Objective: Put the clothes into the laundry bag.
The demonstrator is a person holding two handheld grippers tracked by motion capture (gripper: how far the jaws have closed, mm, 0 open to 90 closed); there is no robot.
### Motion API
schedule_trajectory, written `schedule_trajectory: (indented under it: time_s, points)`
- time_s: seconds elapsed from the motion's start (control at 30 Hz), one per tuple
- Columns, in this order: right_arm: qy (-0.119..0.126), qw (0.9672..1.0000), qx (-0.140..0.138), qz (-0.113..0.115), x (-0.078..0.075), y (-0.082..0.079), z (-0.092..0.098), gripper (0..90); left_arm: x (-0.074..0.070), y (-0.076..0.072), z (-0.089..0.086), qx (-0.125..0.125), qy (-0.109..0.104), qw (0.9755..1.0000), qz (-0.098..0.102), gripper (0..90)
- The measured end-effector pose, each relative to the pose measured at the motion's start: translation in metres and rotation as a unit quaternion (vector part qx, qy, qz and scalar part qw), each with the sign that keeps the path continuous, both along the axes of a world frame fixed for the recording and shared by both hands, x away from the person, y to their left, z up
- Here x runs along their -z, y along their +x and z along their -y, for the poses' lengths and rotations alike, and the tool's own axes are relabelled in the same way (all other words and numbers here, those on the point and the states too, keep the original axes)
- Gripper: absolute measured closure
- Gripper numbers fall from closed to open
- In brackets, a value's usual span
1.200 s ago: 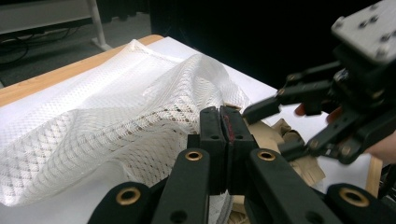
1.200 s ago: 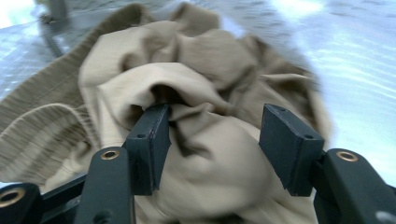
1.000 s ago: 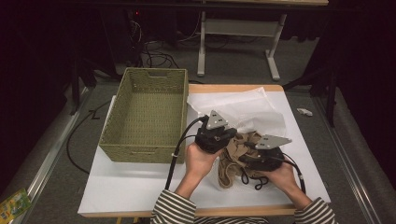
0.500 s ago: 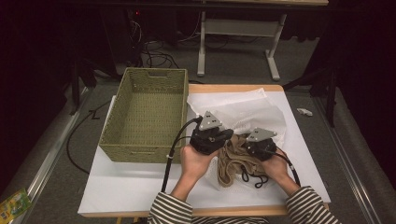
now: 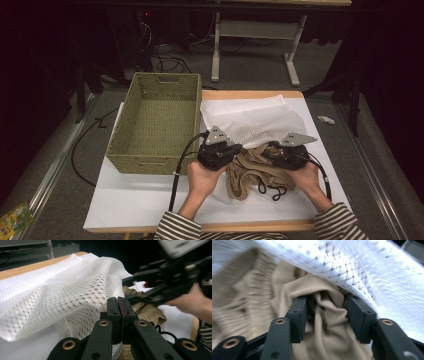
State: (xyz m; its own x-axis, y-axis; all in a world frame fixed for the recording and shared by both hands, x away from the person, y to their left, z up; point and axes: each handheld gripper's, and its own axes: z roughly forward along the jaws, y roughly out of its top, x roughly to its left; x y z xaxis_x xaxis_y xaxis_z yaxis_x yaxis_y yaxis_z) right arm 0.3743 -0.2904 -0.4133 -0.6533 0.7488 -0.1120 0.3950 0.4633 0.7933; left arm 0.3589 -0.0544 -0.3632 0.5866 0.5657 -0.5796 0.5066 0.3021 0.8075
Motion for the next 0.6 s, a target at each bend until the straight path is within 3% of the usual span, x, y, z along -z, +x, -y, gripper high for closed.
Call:
schedule_trajectory:
  time_s: [0.1, 0.33, 0.5, 0.6]
  points:
    - [0.018, 0.9998, -0.010, 0.005, -0.008, -0.018, 0.010, 48.6, 0.003, 0.000, 0.004, -0.003, 0.010, 0.9999, 0.006, 88.8]
    - [0.009, 0.9990, -0.042, -0.015, -0.008, -0.045, 0.016, 40.8, 0.011, 0.002, 0.007, -0.011, 0.017, 0.9998, 0.007, 88.8]
    - [-0.012, 0.9973, -0.056, -0.046, 0.005, -0.044, 0.004, 34.4, 0.010, 0.001, 0.007, -0.010, 0.019, 0.9997, 0.009, 88.8]
    - [-0.032, 0.9959, -0.053, -0.066, 0.021, -0.036, -0.004, 36.9, 0.010, 0.000, 0.006, -0.010, 0.017, 0.9998, 0.009, 88.8]
